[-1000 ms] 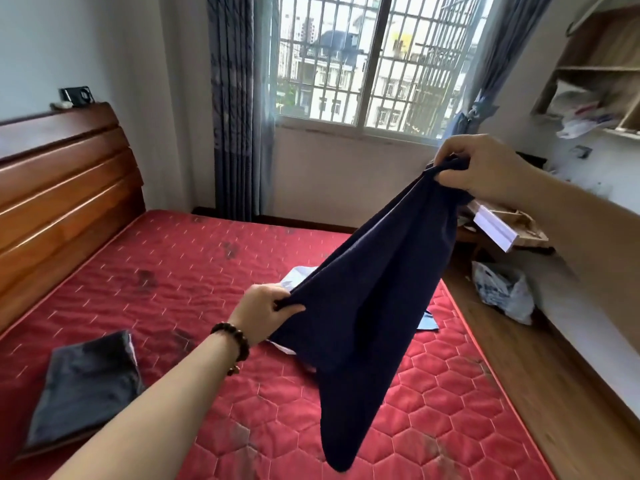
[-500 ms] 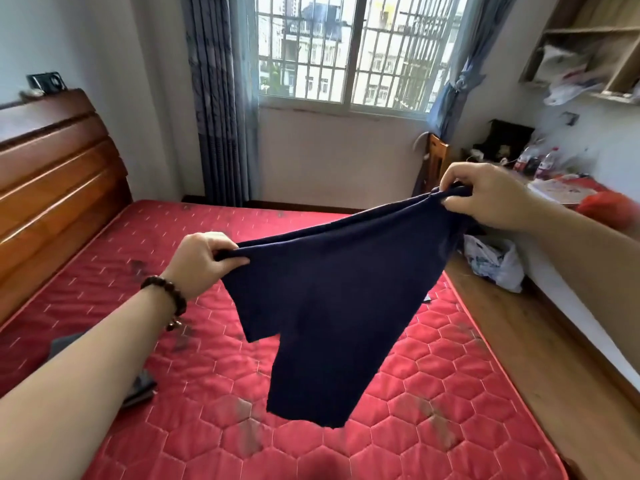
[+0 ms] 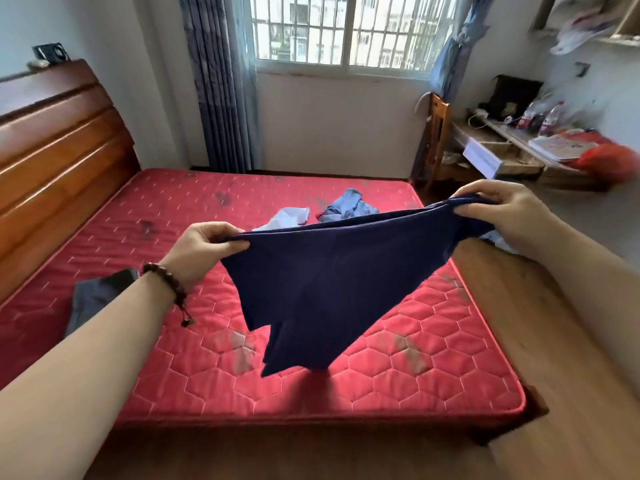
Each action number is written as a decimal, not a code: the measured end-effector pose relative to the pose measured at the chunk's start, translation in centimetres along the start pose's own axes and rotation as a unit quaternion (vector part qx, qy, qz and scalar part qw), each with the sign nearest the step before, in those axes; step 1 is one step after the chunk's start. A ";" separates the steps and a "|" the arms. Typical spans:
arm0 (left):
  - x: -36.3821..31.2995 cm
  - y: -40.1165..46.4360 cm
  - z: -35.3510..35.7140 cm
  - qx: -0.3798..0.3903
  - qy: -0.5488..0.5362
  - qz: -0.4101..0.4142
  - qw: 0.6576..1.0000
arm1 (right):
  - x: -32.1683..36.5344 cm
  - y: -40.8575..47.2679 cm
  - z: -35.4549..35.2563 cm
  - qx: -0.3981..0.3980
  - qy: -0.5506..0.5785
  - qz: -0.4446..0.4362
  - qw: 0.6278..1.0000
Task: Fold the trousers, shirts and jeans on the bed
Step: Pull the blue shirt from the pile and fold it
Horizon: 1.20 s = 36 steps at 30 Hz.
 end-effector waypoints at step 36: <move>38.1 39.9 29.0 -0.054 0.087 -0.280 0.955 | -60.2 13.9 10.3 -0.019 -0.121 0.342 0.932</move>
Point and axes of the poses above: each hand's wrist, its own y-axis towards the middle knuckle, its own z-axis out of the palm, x = y × z, the point moved 3 cm from there along y, towards the middle knuckle, and after that the axes turned 9 degrees about -z, right-handed, at the moved point
